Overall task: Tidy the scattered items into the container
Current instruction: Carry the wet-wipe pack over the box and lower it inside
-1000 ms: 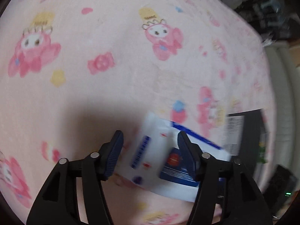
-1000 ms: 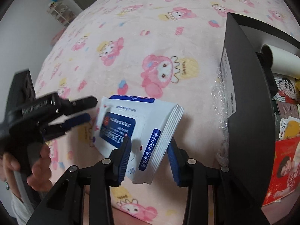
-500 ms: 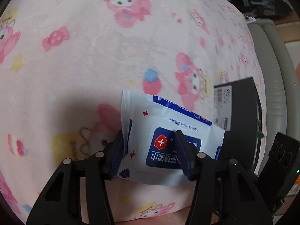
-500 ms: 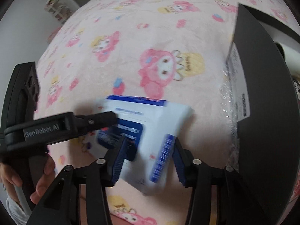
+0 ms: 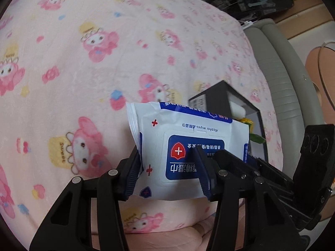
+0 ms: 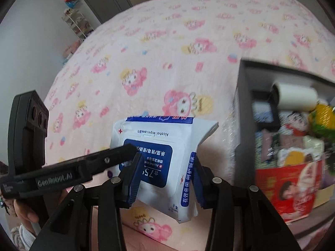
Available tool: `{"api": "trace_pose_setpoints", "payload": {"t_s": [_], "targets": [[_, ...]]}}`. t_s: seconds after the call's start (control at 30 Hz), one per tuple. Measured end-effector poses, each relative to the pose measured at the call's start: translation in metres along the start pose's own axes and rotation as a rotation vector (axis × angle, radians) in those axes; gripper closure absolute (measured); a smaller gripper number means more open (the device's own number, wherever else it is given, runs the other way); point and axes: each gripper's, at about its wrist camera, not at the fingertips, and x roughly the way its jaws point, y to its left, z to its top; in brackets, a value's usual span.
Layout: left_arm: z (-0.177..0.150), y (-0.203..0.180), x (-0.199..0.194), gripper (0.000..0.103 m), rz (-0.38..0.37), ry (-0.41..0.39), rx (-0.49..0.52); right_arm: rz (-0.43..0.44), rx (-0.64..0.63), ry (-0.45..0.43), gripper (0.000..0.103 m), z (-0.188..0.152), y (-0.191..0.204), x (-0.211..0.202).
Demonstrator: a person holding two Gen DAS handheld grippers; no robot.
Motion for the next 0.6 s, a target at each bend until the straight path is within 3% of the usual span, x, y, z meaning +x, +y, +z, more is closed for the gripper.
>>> {"api": "trace_pose_setpoints", "payload": {"t_s": [0.13,0.3,0.6], "targets": [[0.001,-0.033,-0.015,0.054,0.025,-0.028,0.072,-0.015,0.025,-0.059,0.063,0.004,-0.01,-0.028],[0.0,-0.065,-0.012,0.054,0.004,-0.018,0.101,-0.023,0.041,-0.106,0.063,0.005,-0.031,-0.056],[-0.004,-0.135,0.023,0.054,-0.003,0.015,0.167,-0.06,0.089,-0.167,0.064,0.005,-0.094,-0.088]]}}
